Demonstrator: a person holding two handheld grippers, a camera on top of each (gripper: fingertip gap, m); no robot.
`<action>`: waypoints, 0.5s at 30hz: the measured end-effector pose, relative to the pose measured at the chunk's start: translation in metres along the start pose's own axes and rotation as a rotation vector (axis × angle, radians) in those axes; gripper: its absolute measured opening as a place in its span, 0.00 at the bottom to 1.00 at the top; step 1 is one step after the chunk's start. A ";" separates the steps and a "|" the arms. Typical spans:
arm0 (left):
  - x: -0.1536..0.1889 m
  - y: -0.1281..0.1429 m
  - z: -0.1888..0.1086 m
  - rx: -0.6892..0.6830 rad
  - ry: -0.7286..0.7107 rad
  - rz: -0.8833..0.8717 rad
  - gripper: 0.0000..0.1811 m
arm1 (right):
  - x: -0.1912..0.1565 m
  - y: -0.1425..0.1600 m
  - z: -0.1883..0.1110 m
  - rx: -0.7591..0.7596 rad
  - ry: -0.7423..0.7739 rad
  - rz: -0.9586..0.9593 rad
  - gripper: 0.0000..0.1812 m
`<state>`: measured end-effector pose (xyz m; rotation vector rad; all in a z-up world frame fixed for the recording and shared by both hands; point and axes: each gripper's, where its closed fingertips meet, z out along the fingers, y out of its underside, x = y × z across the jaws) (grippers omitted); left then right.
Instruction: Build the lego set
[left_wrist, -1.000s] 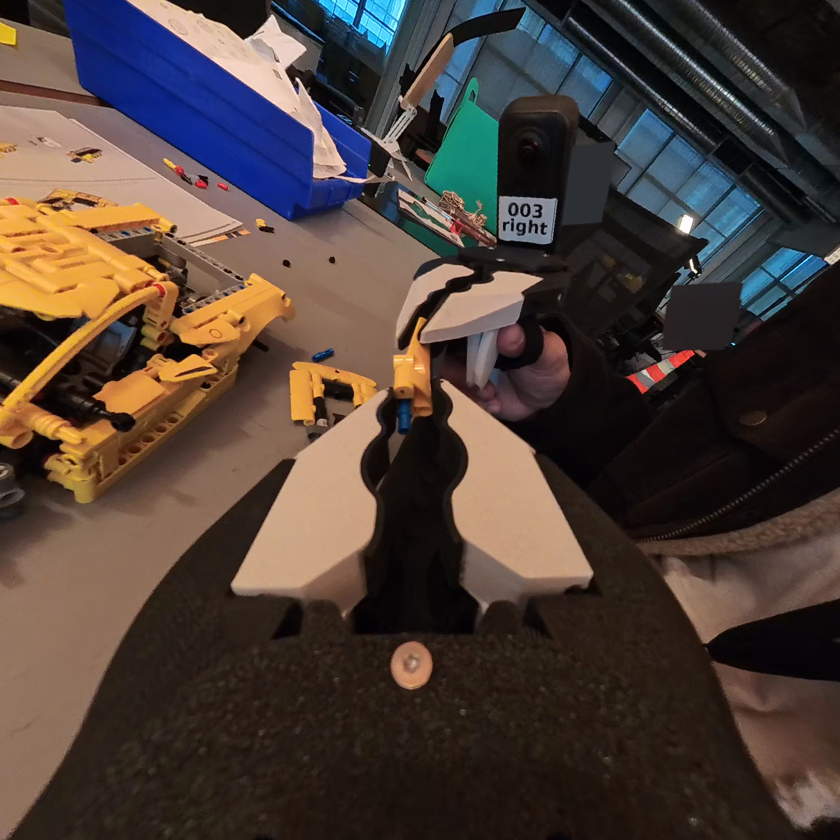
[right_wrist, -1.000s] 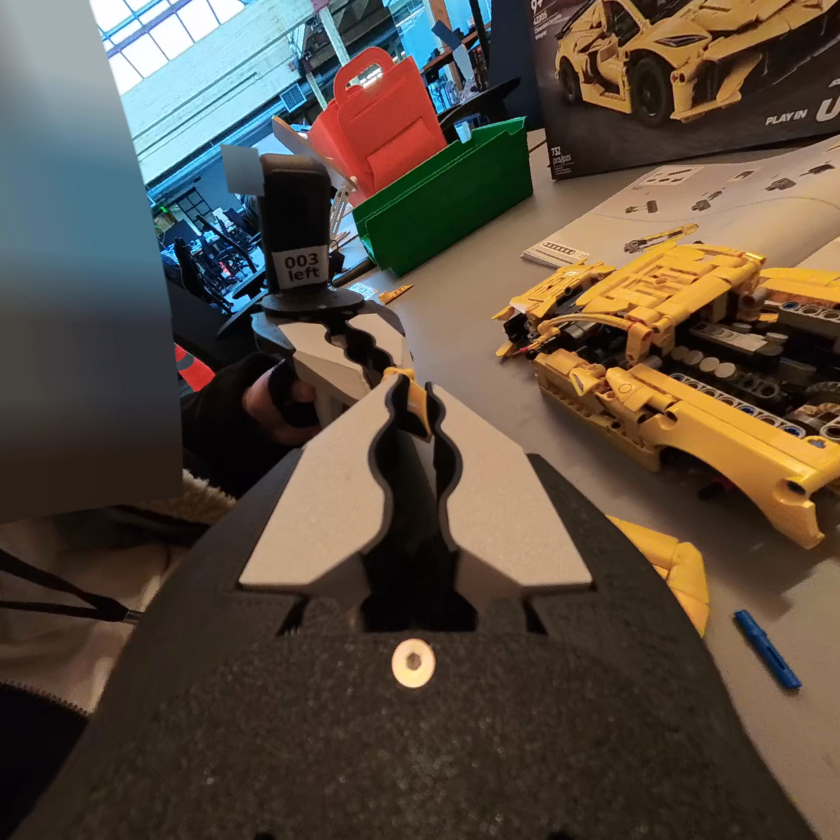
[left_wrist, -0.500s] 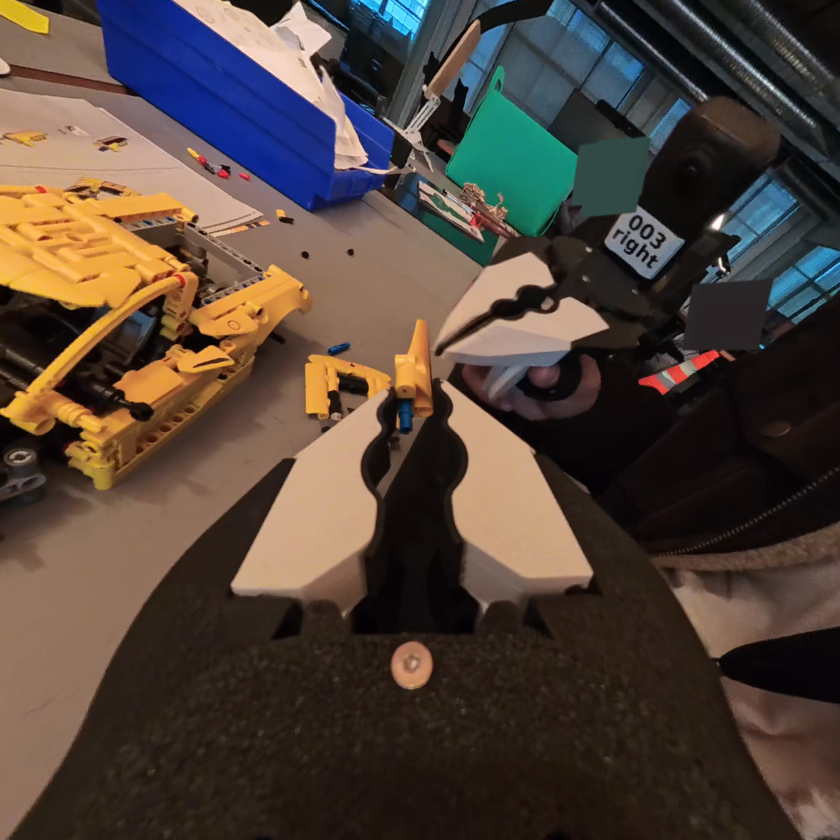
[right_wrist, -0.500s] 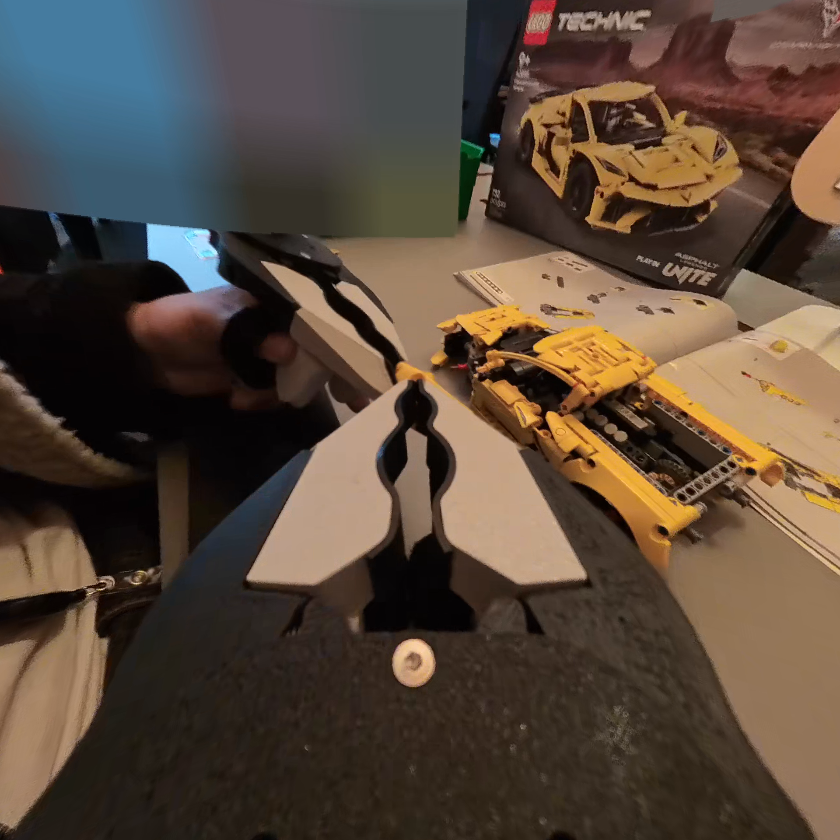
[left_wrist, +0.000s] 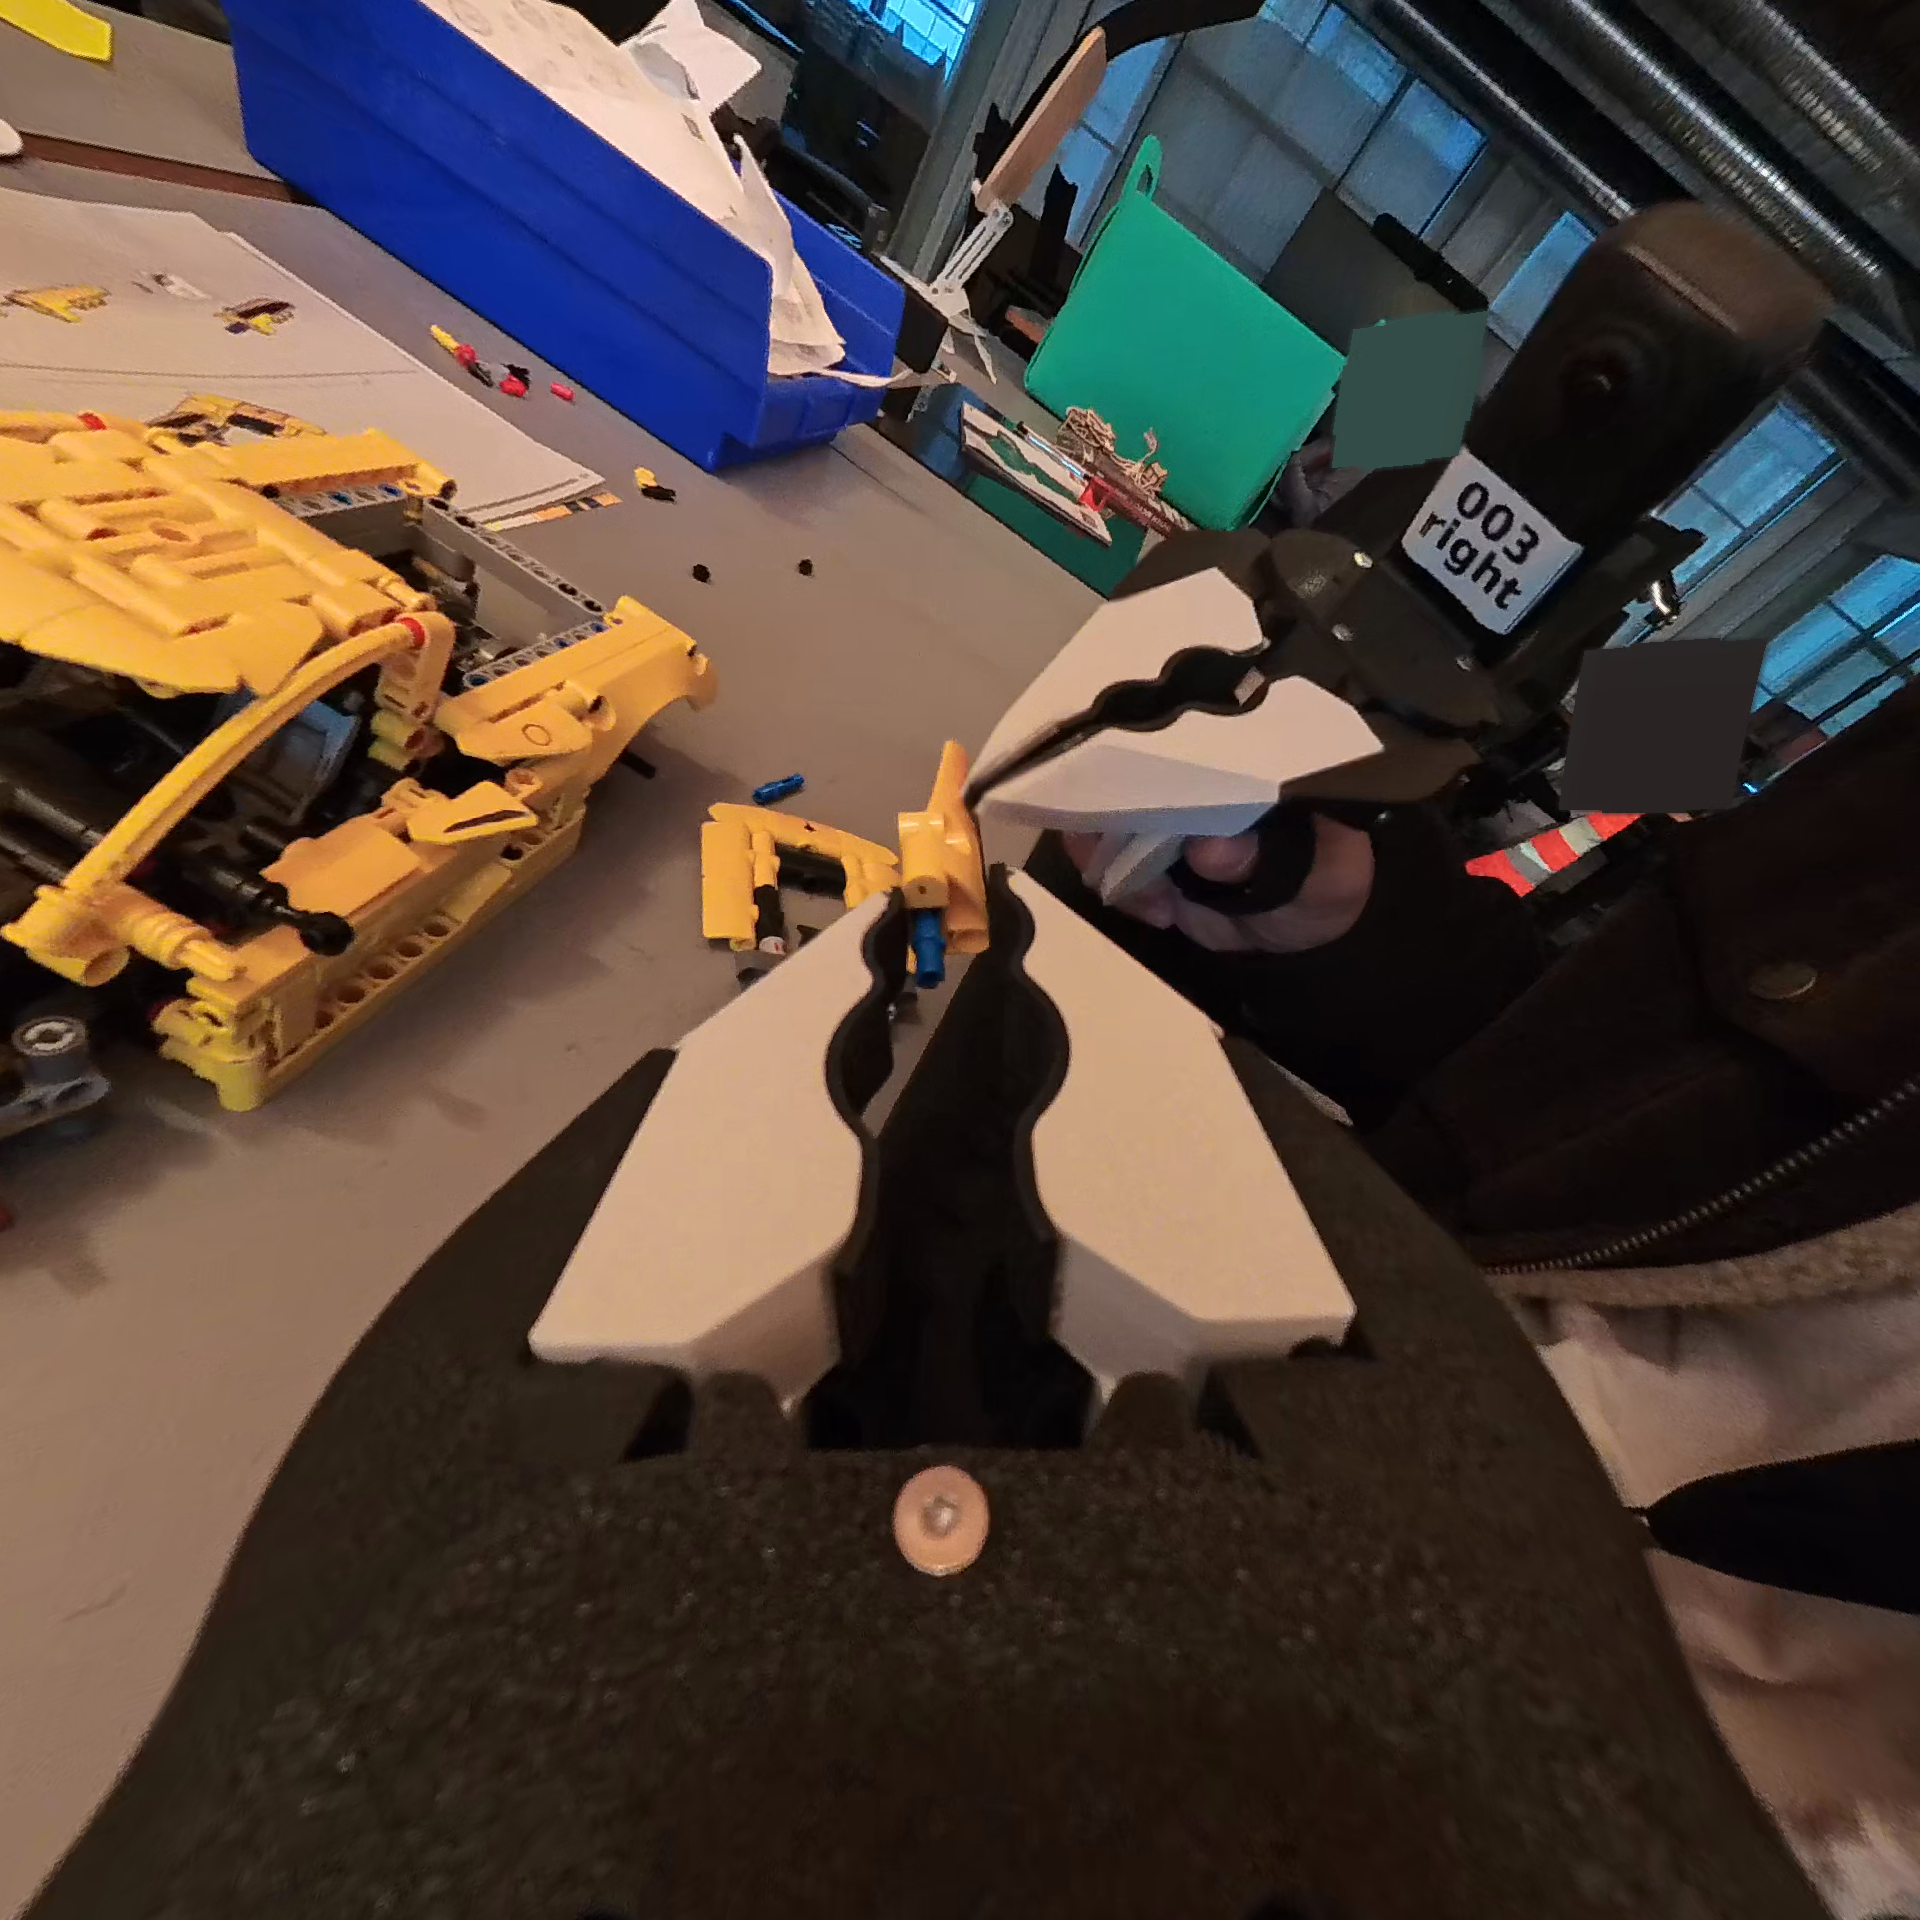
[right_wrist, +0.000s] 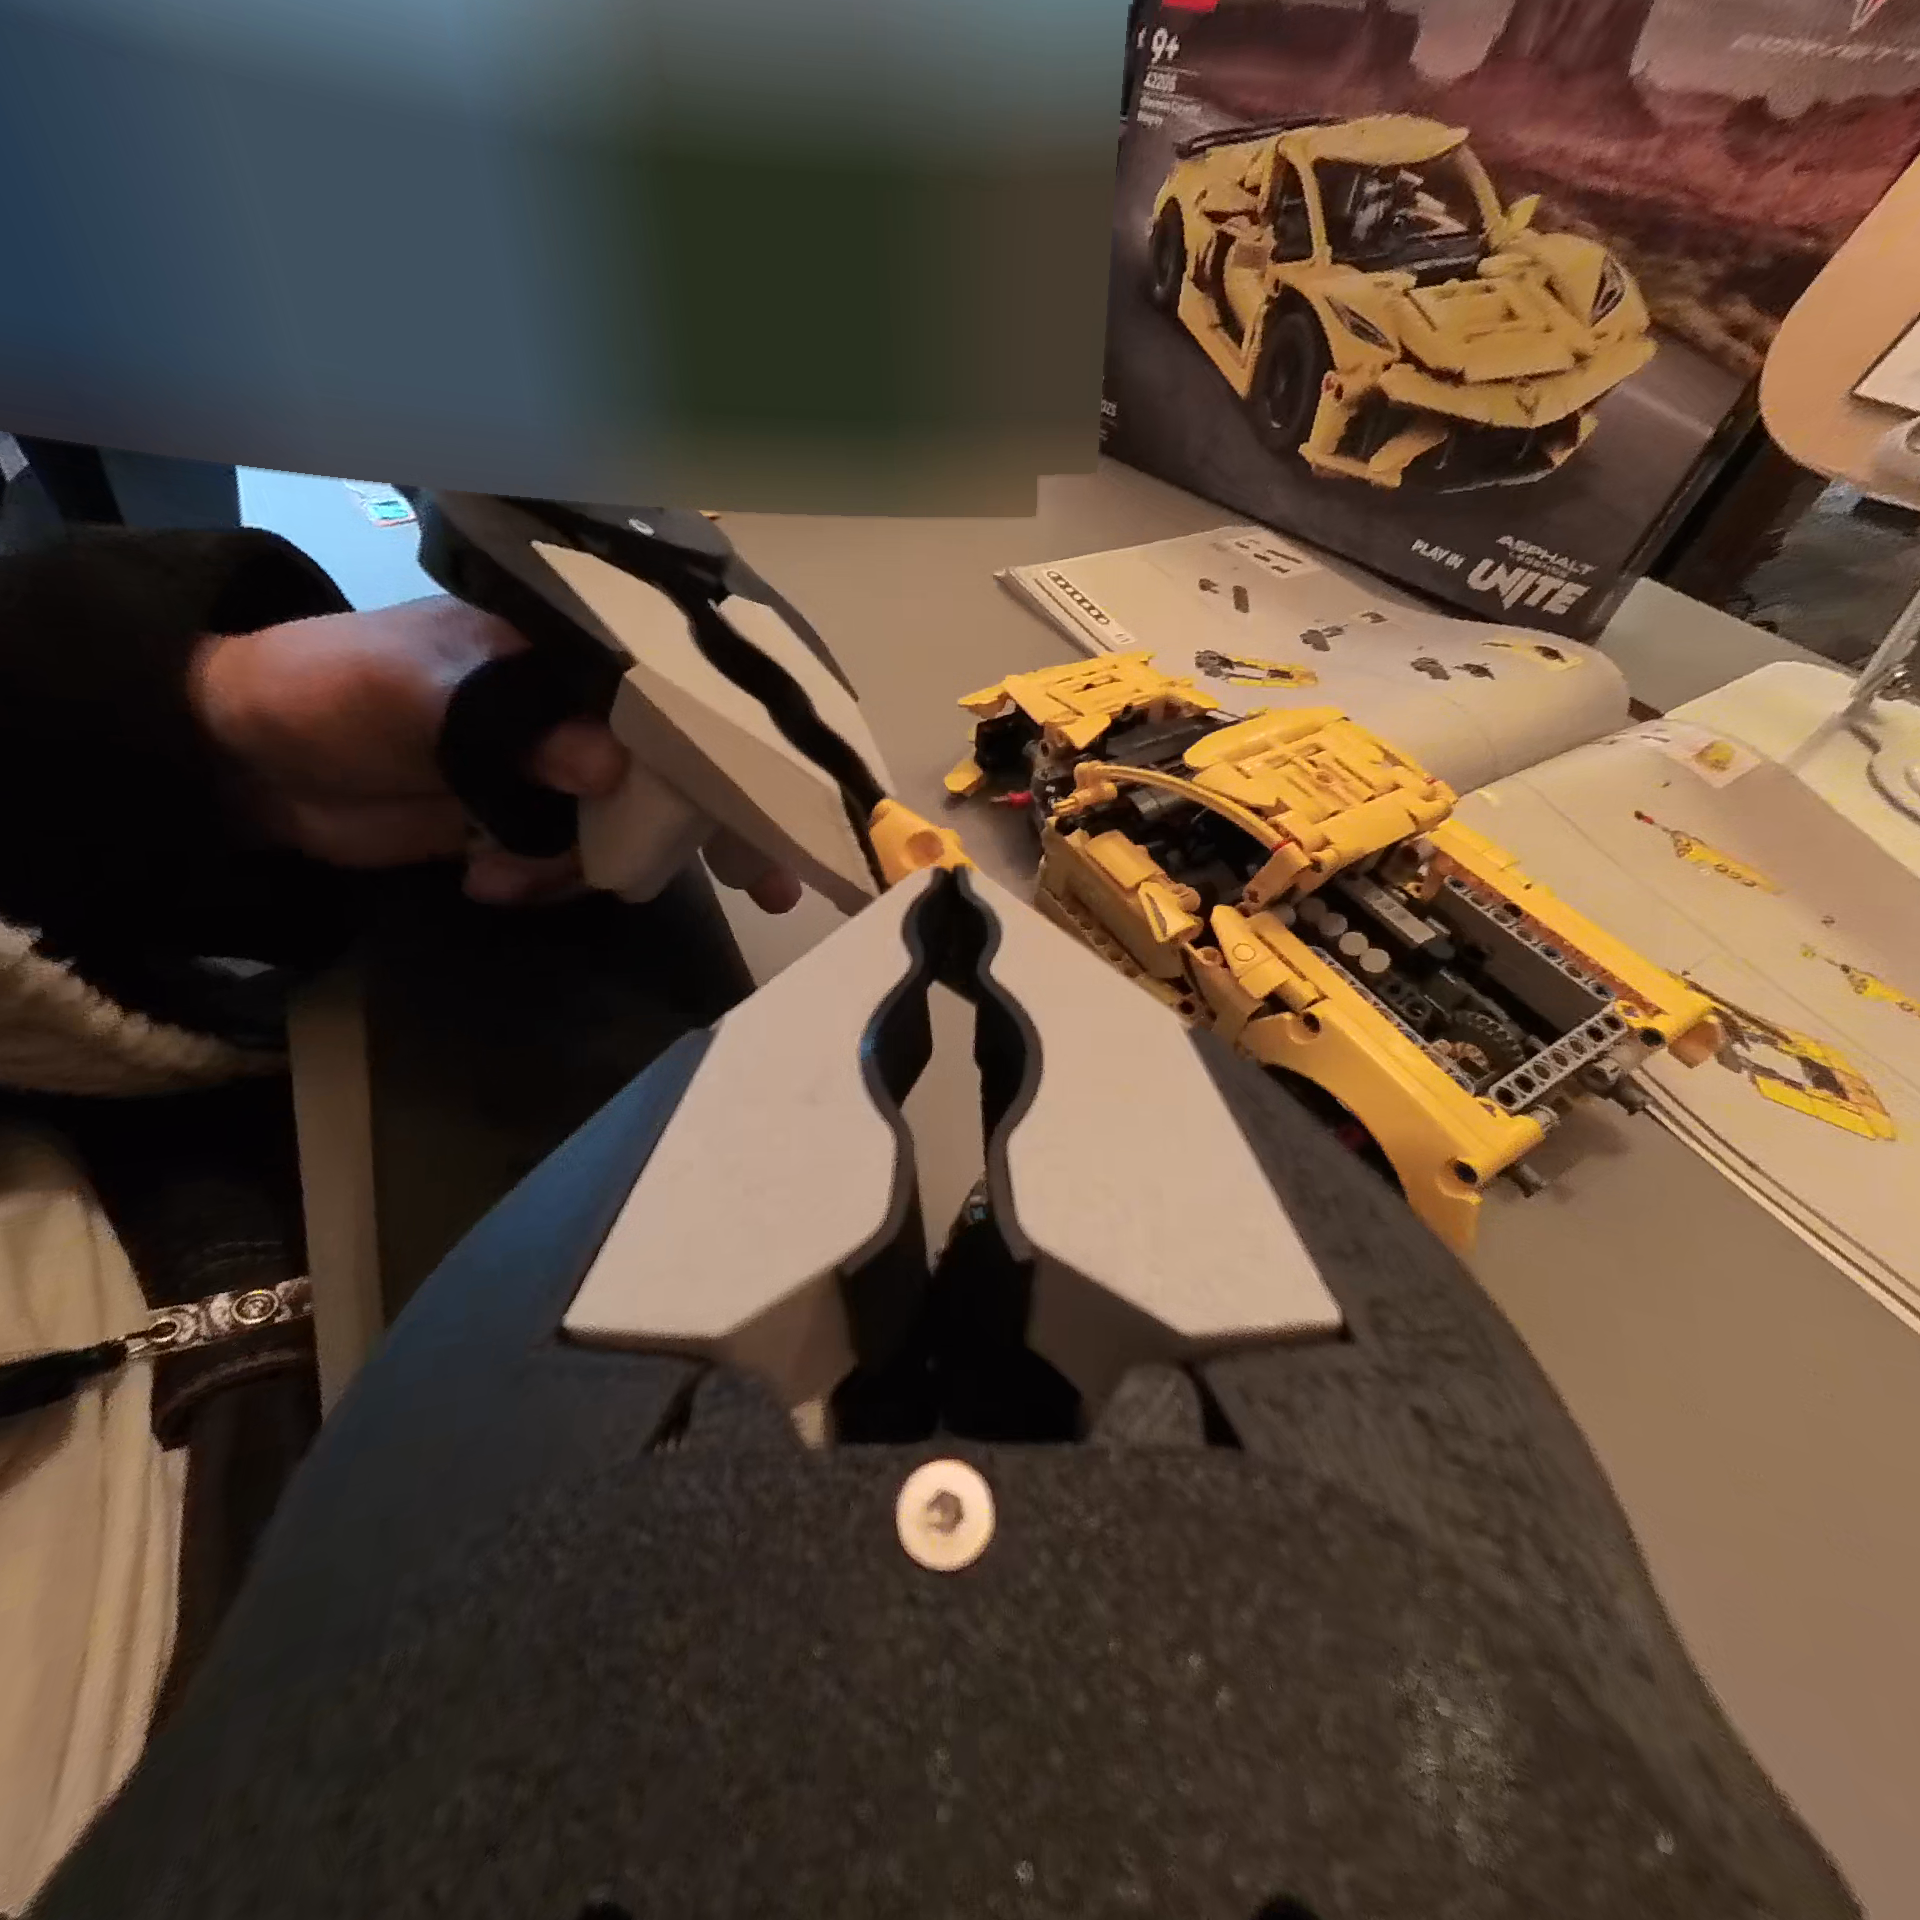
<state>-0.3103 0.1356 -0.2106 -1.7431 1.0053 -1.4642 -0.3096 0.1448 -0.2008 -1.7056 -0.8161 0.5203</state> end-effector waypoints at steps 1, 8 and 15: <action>0.000 0.000 0.000 -0.003 -0.003 0.002 0.08 | 0.002 0.001 0.000 -0.002 0.000 0.015 0.00; -0.001 -0.002 -0.001 0.014 -0.003 -0.004 0.08 | 0.015 -0.011 -0.010 0.088 0.059 0.052 0.00; 0.011 -0.028 -0.021 0.210 0.097 -0.015 0.08 | -0.001 -0.022 -0.011 0.205 -0.392 0.576 0.14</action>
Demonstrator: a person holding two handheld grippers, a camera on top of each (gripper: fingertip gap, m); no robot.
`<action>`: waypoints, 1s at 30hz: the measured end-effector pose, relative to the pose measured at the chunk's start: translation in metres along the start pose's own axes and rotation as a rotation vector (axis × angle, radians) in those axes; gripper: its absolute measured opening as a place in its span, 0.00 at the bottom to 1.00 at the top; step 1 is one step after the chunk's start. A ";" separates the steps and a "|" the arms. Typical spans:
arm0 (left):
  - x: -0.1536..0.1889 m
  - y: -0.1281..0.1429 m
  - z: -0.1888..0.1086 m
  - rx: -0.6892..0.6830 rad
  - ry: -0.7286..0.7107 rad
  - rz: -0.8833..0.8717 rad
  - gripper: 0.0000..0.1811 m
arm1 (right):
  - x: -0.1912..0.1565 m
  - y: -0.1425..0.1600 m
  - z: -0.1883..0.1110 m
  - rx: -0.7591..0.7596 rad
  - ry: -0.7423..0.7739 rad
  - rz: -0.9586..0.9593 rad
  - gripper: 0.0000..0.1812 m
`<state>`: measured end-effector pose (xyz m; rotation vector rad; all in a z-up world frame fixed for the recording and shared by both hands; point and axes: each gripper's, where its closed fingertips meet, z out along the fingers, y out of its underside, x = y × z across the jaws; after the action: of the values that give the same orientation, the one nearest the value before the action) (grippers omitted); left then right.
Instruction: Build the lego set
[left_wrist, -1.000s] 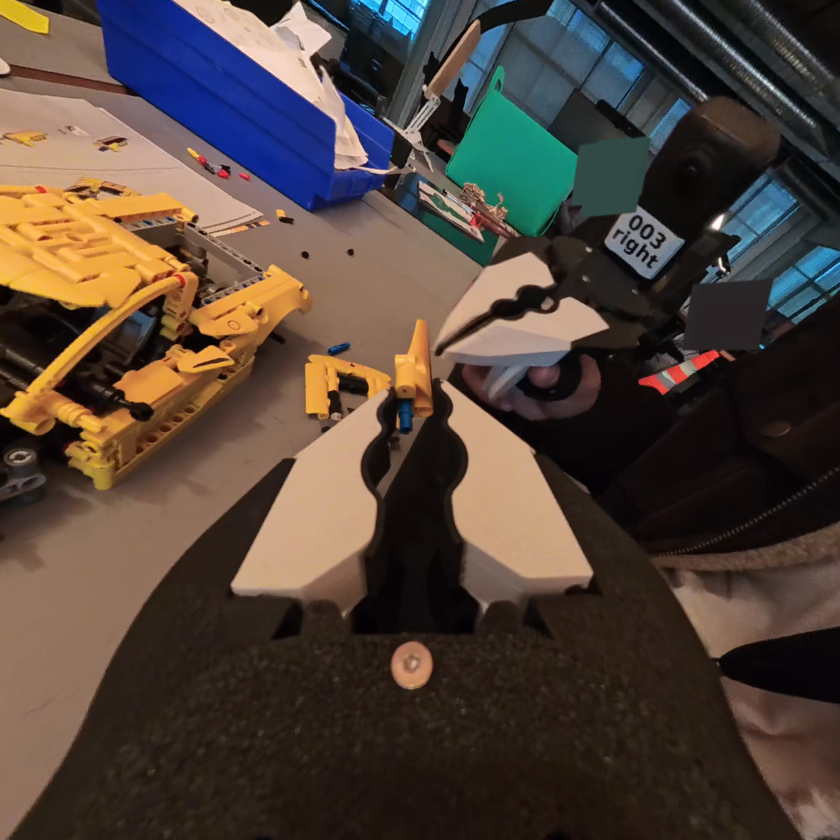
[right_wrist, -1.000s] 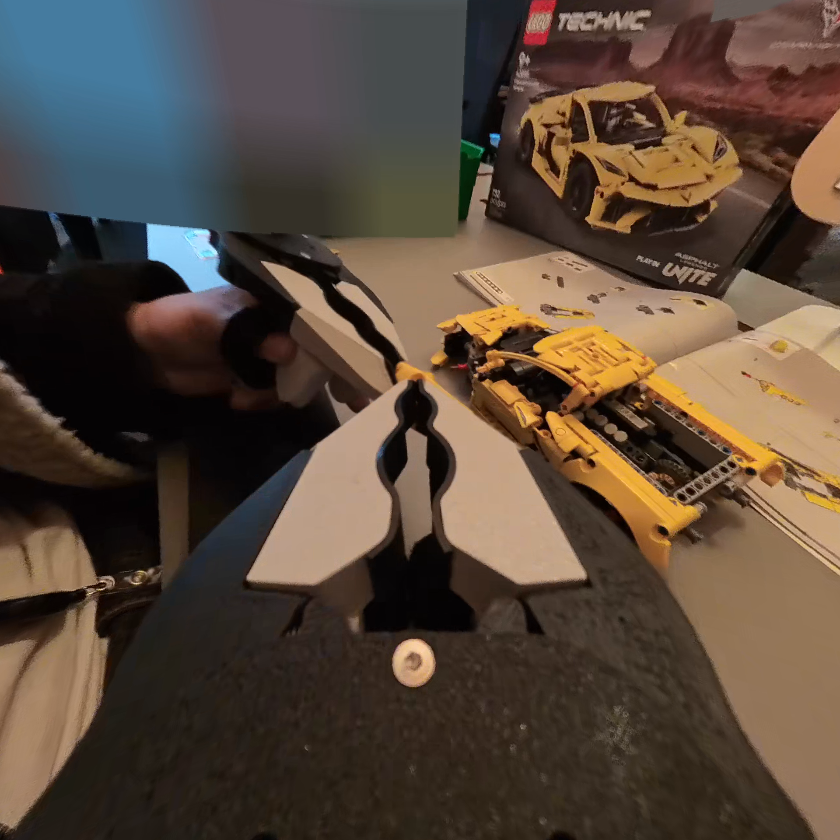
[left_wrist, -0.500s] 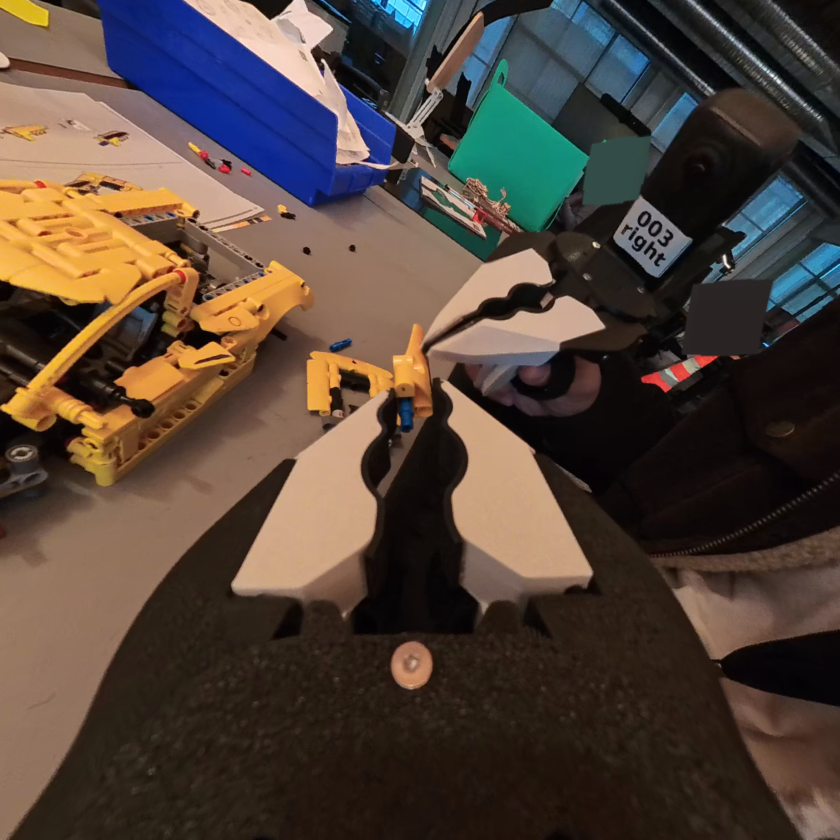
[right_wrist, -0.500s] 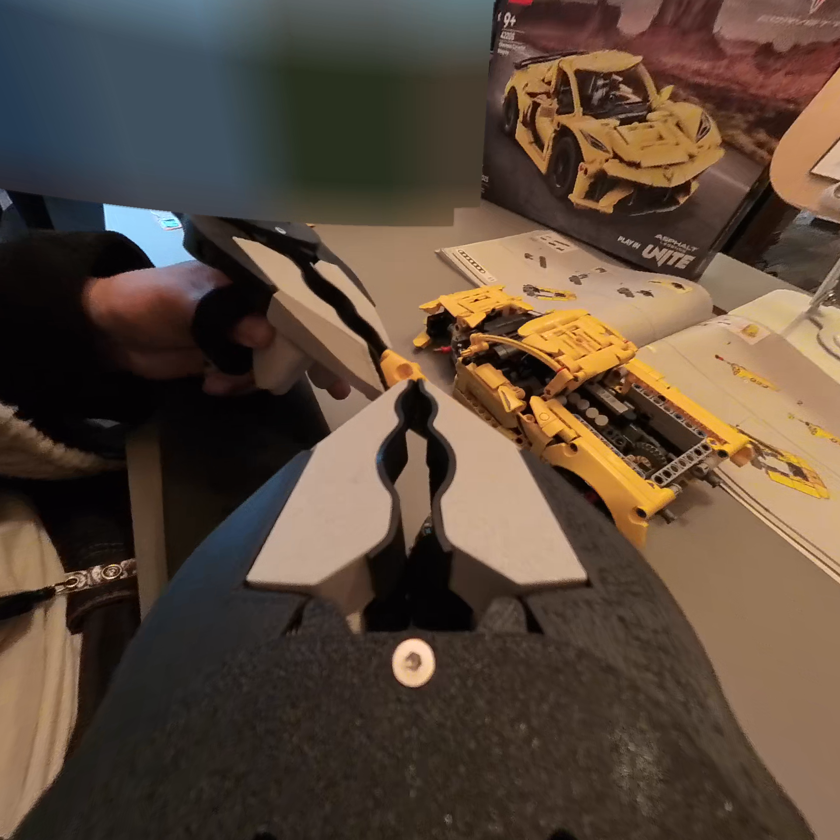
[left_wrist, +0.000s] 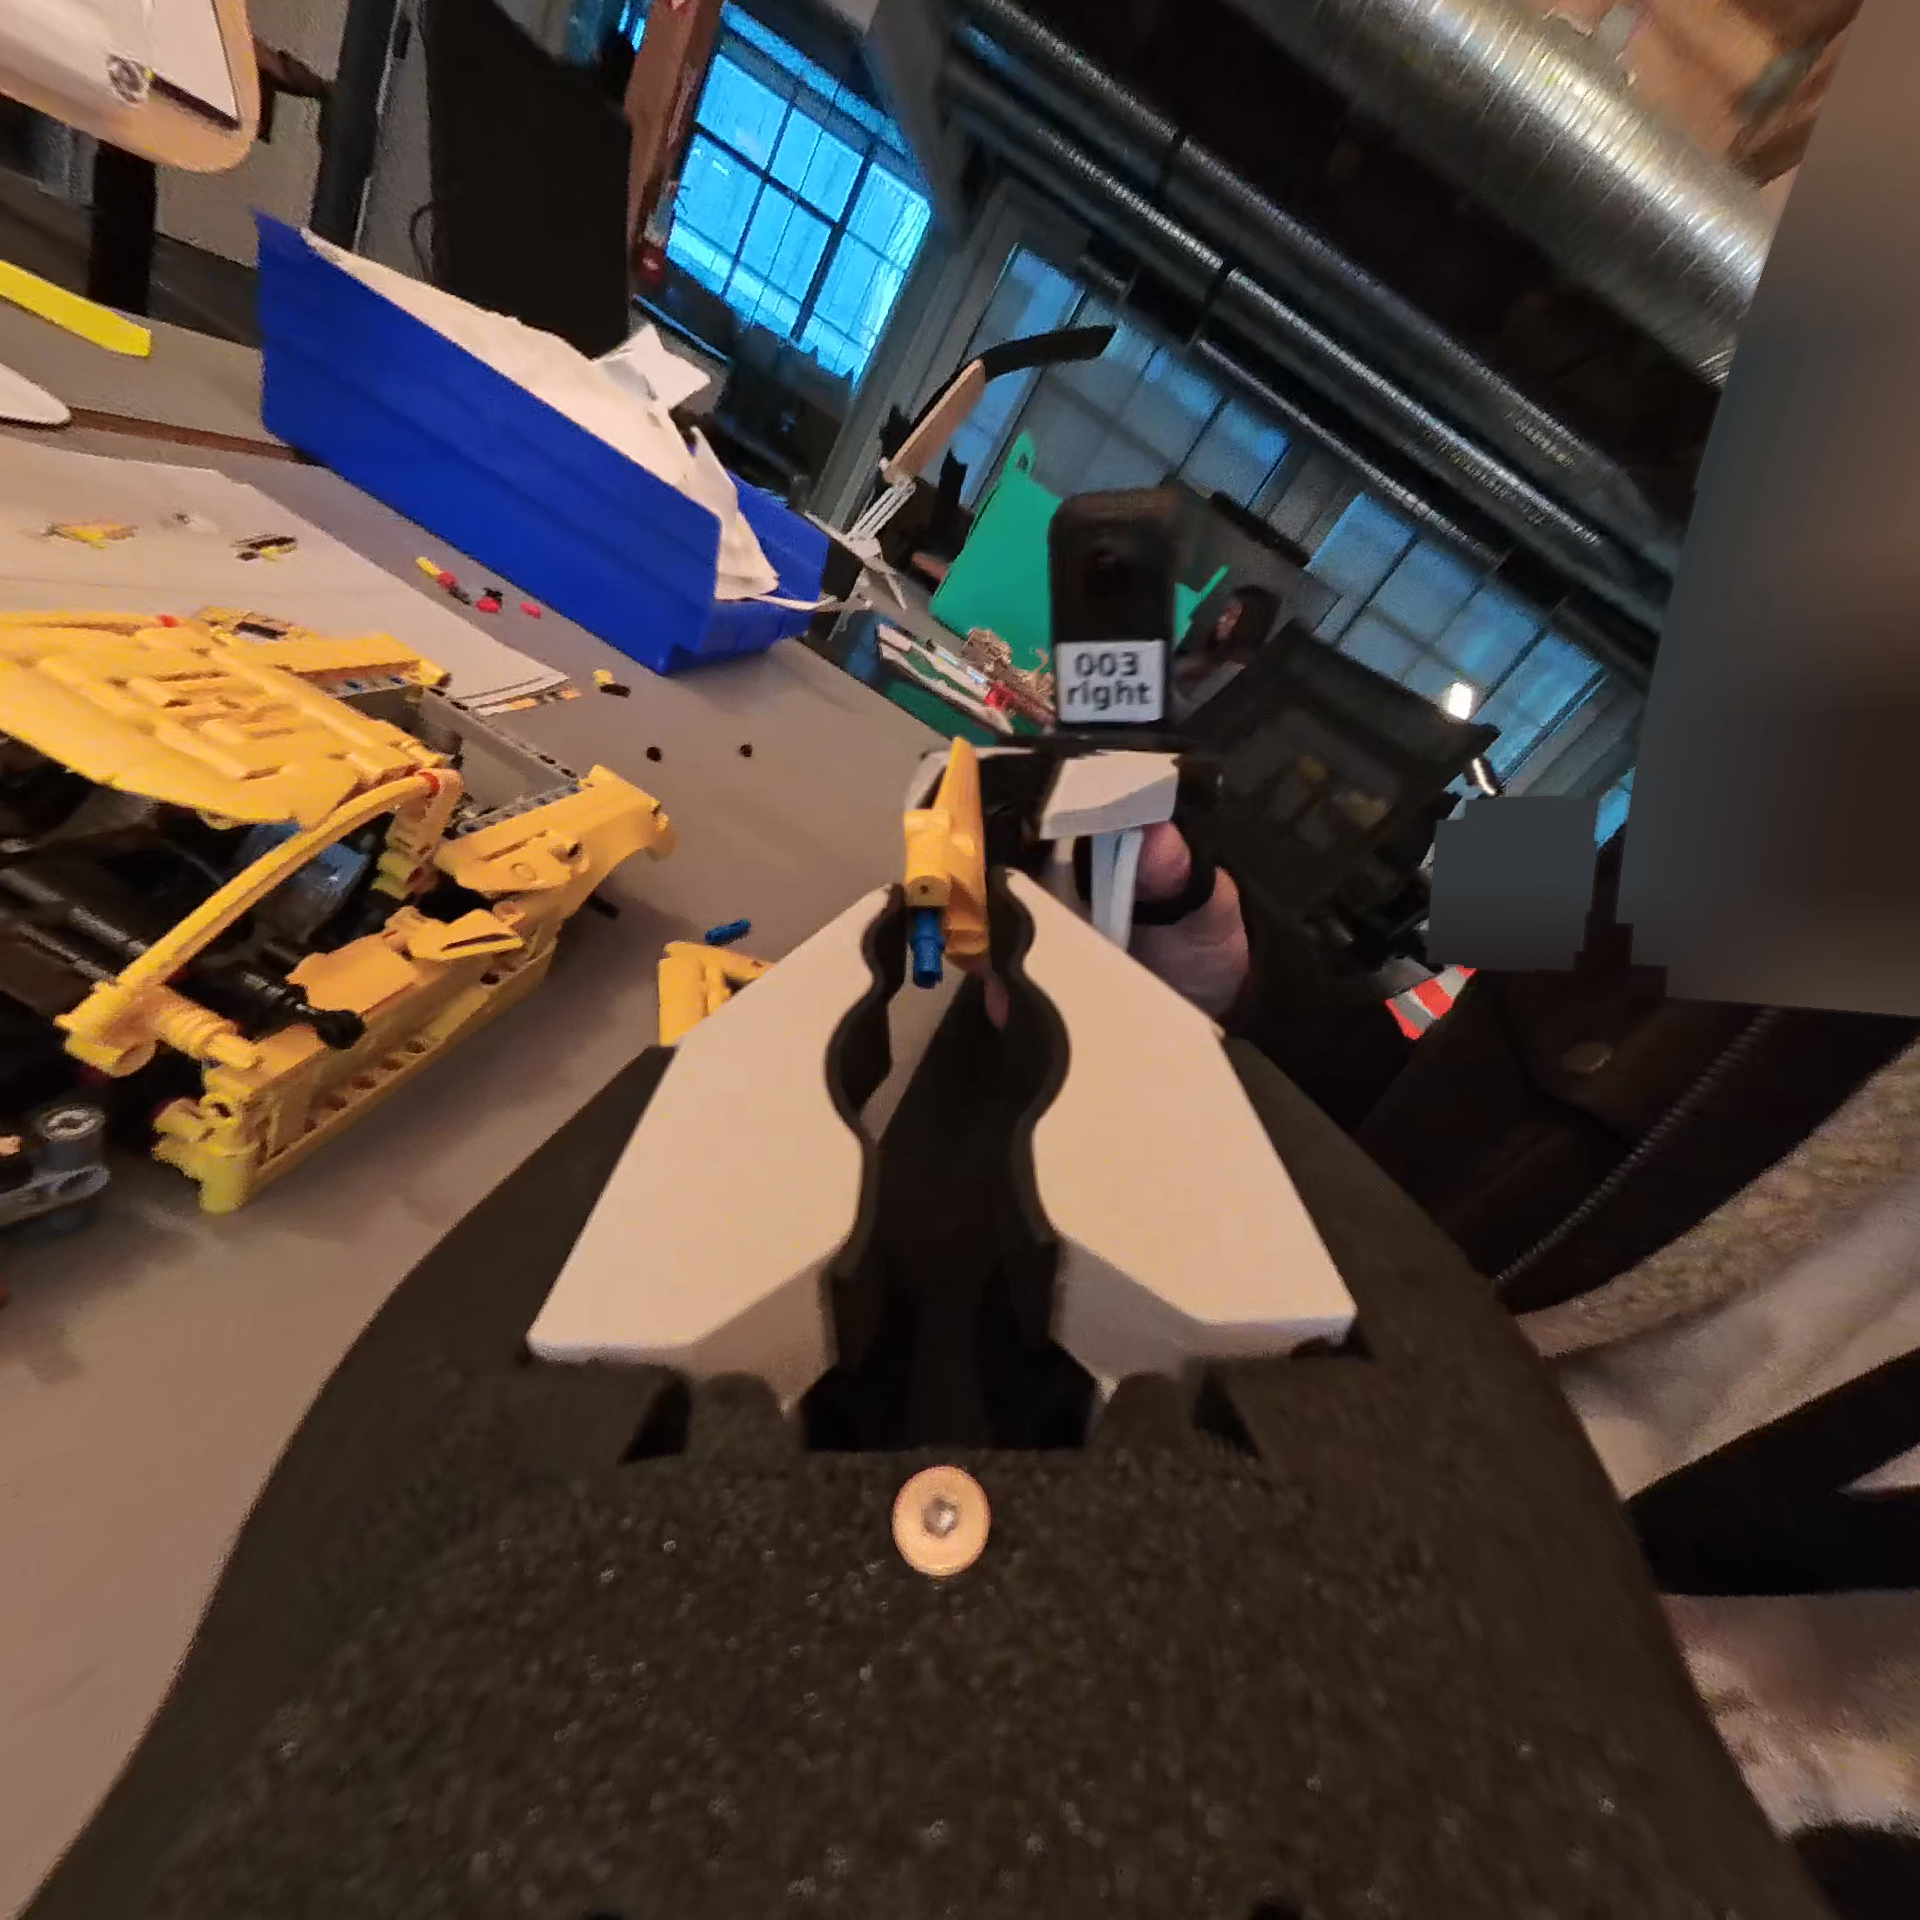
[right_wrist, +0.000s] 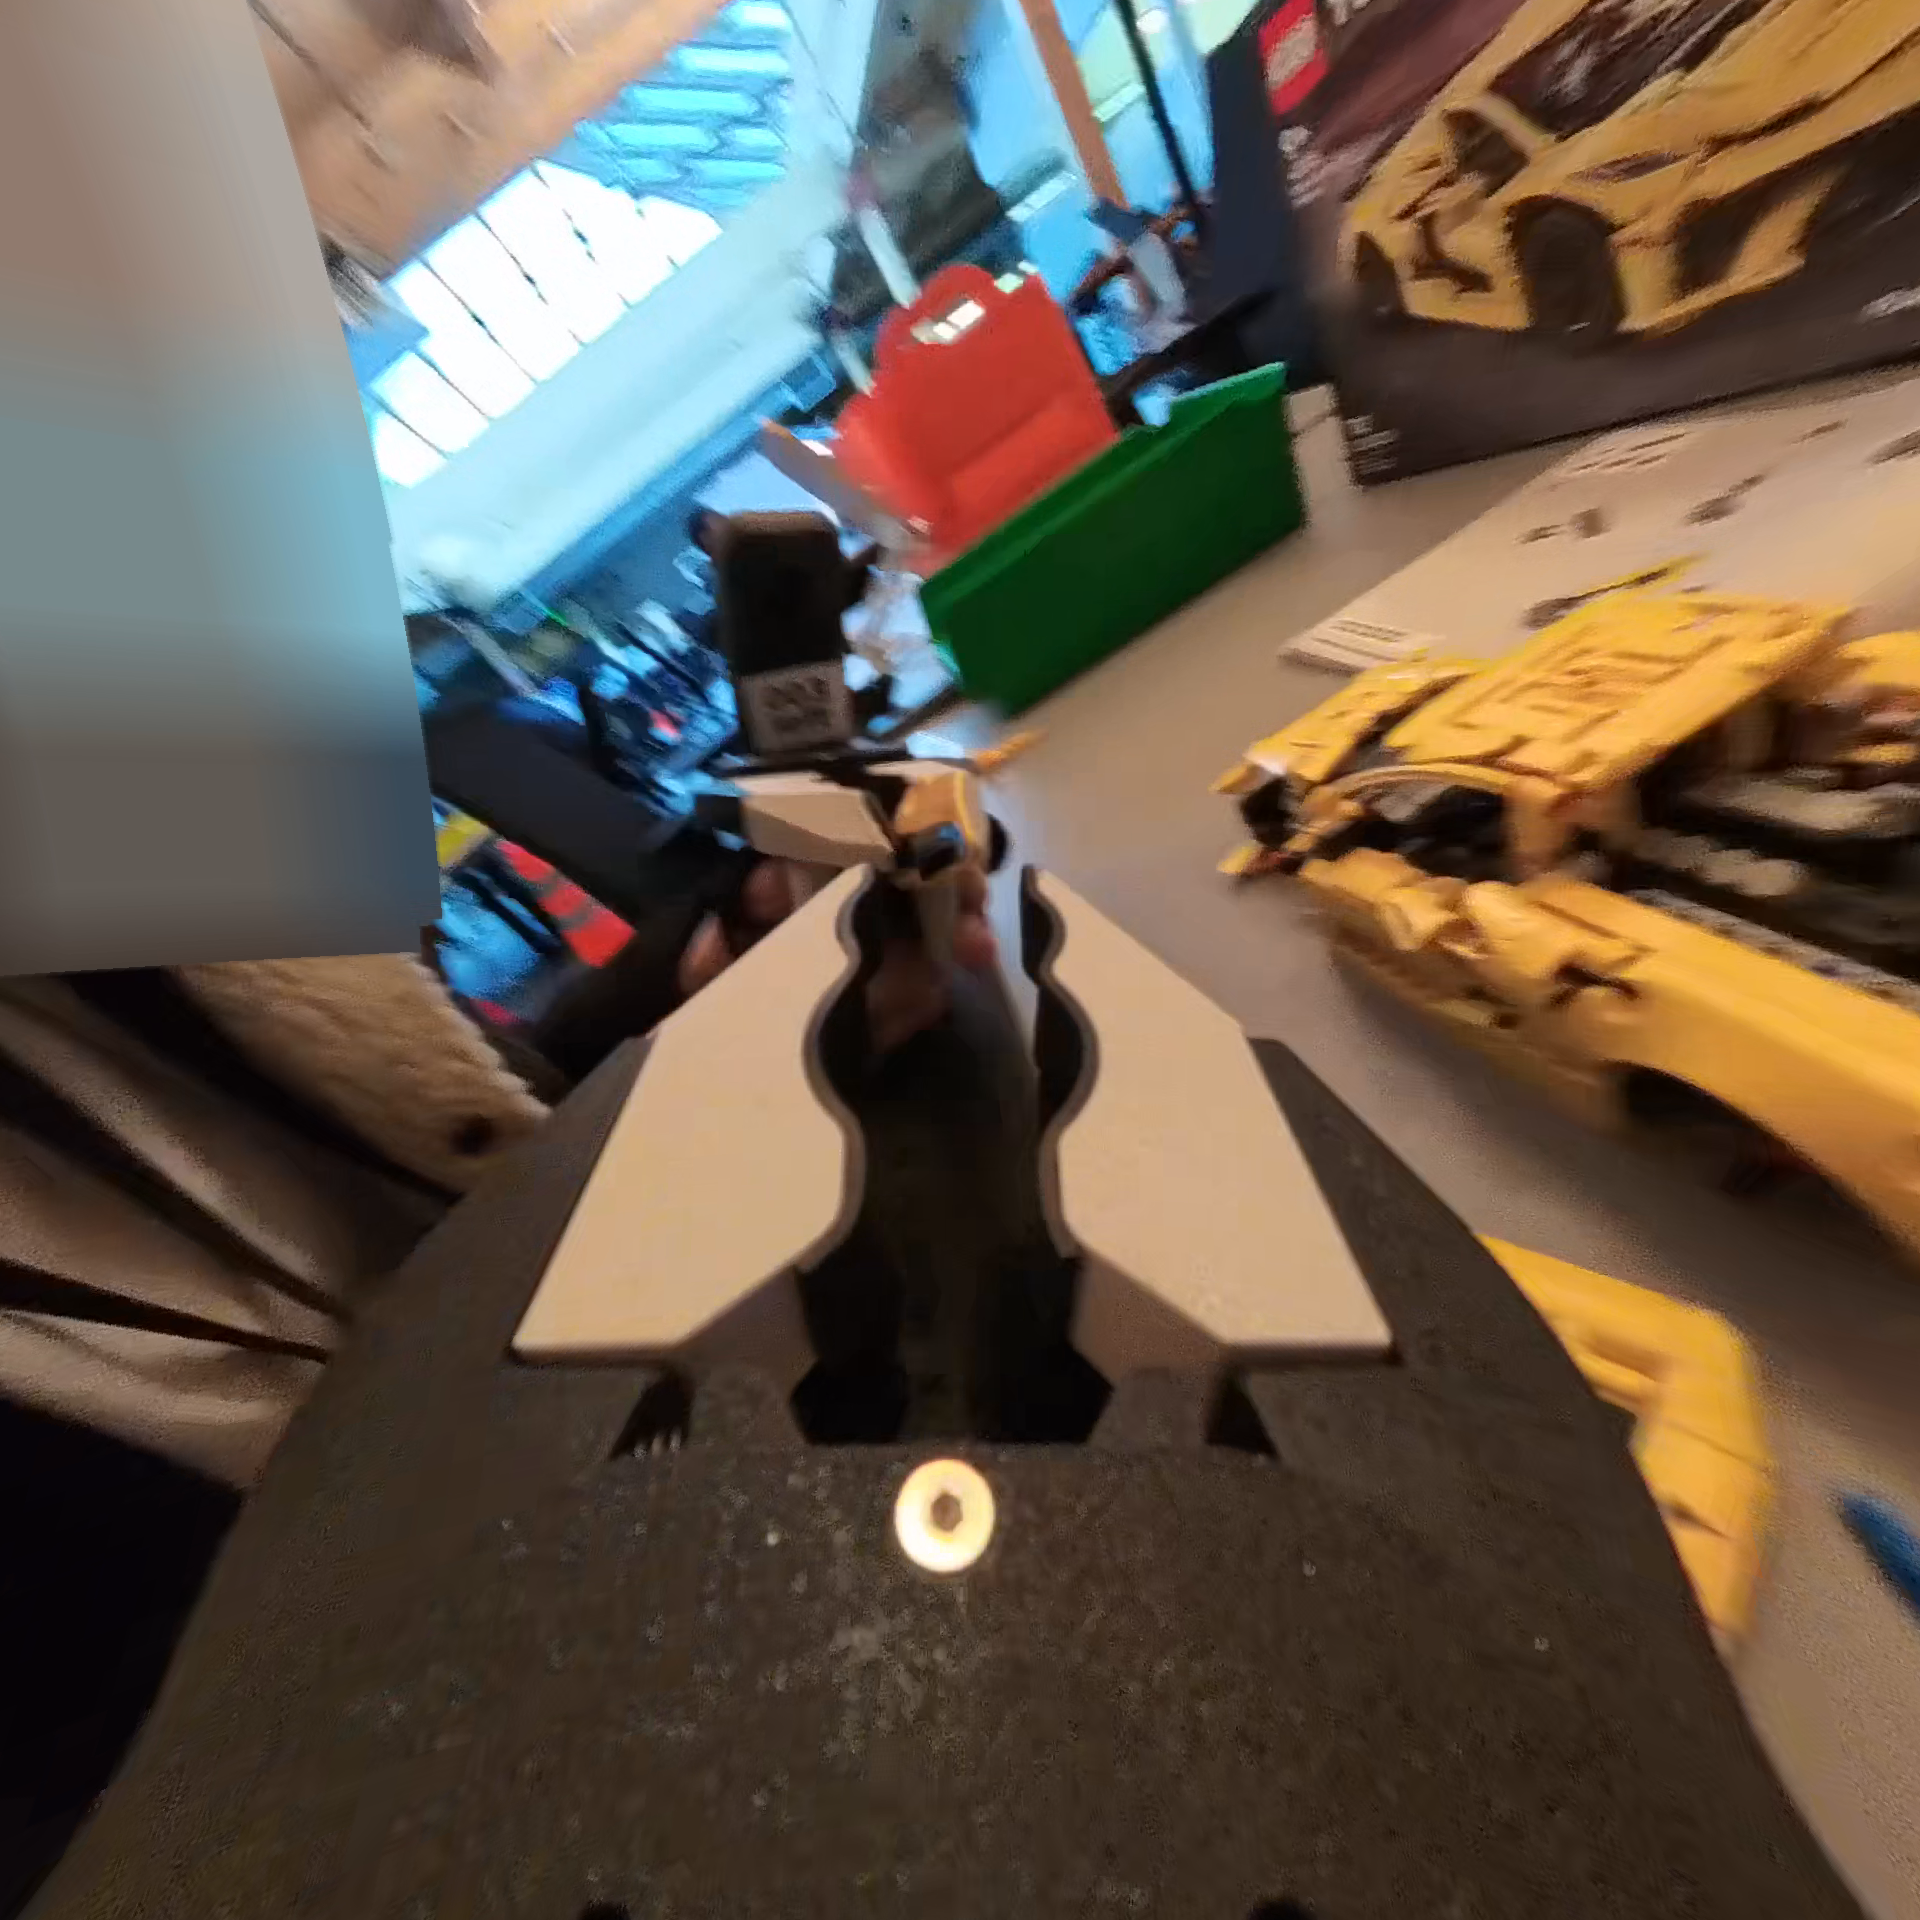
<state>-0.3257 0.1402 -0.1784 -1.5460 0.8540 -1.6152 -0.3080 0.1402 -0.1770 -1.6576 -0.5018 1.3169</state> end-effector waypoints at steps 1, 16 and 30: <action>0.001 -0.001 0.000 0.009 0.010 -0.003 0.08 | -0.004 -0.002 0.003 0.017 -0.044 0.040 0.13; 0.010 0.009 0.007 -0.066 0.072 -0.021 0.08 | -0.011 -0.008 0.001 0.093 -0.153 0.165 0.05; 0.008 0.004 0.008 -0.034 0.046 0.007 0.14 | -0.014 0.007 0.005 -0.007 -0.144 0.137 0.01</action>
<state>-0.3178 0.1317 -0.1773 -1.5328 0.9149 -1.6449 -0.3183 0.1283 -0.1753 -1.6342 -0.4848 1.5450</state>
